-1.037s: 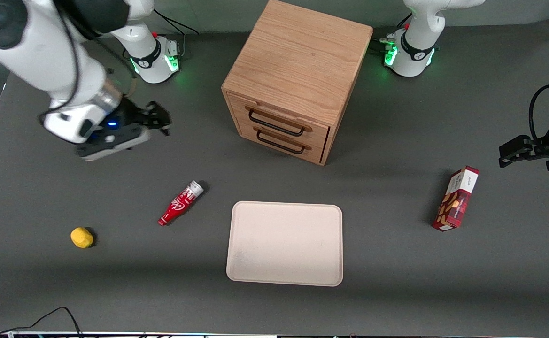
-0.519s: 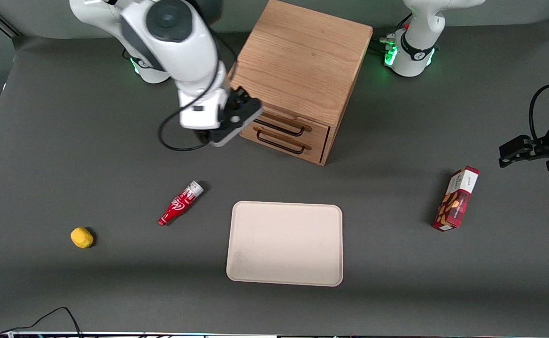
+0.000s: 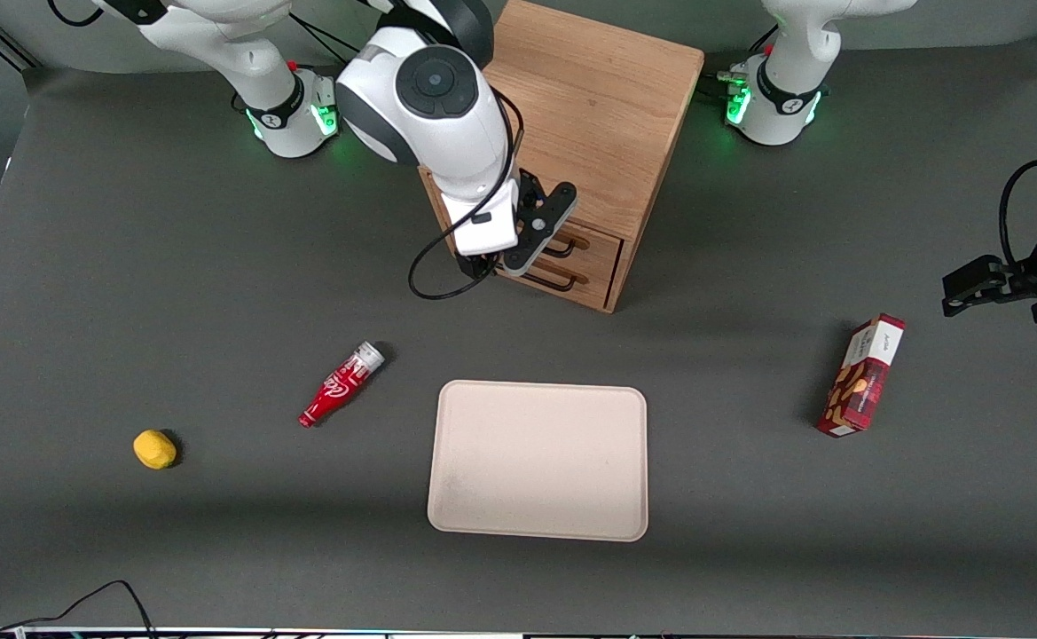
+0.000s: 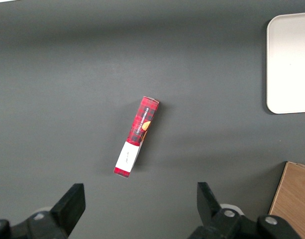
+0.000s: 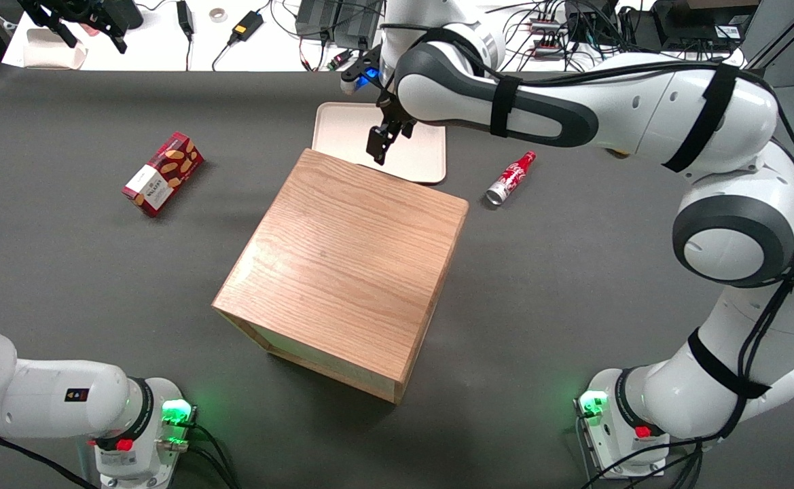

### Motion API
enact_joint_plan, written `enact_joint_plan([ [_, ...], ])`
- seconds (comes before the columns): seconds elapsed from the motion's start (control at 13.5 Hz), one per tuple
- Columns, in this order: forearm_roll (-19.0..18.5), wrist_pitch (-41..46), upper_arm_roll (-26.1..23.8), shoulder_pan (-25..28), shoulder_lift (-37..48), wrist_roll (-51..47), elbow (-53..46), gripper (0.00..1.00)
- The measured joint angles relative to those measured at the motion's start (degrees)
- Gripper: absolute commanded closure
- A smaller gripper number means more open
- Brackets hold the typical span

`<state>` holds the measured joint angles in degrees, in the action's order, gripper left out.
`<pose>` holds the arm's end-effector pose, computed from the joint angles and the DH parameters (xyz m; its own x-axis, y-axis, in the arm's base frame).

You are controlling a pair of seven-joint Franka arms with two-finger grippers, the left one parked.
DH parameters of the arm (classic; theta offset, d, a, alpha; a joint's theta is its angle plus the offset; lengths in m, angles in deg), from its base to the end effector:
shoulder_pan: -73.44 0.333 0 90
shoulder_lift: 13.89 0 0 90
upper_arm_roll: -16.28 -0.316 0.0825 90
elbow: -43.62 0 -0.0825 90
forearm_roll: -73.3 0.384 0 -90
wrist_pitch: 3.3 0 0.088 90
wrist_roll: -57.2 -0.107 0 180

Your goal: Open upper drawer

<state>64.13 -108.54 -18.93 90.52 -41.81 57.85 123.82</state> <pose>0.4878 0.4838 0.4678 0.6208 0.7831 0.0369 0.7809 -0.6136 -0.1170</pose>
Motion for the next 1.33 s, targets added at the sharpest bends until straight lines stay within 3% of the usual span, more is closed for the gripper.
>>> enact_joint_plan([
  [0.96,-1.2,-1.9,0.8,0.2,-5.6,5.5,0.3,0.00],
  [1.33,-1.4,-5.0,6.9,-0.2,-5.6,12.8,0.2,0.00],
])
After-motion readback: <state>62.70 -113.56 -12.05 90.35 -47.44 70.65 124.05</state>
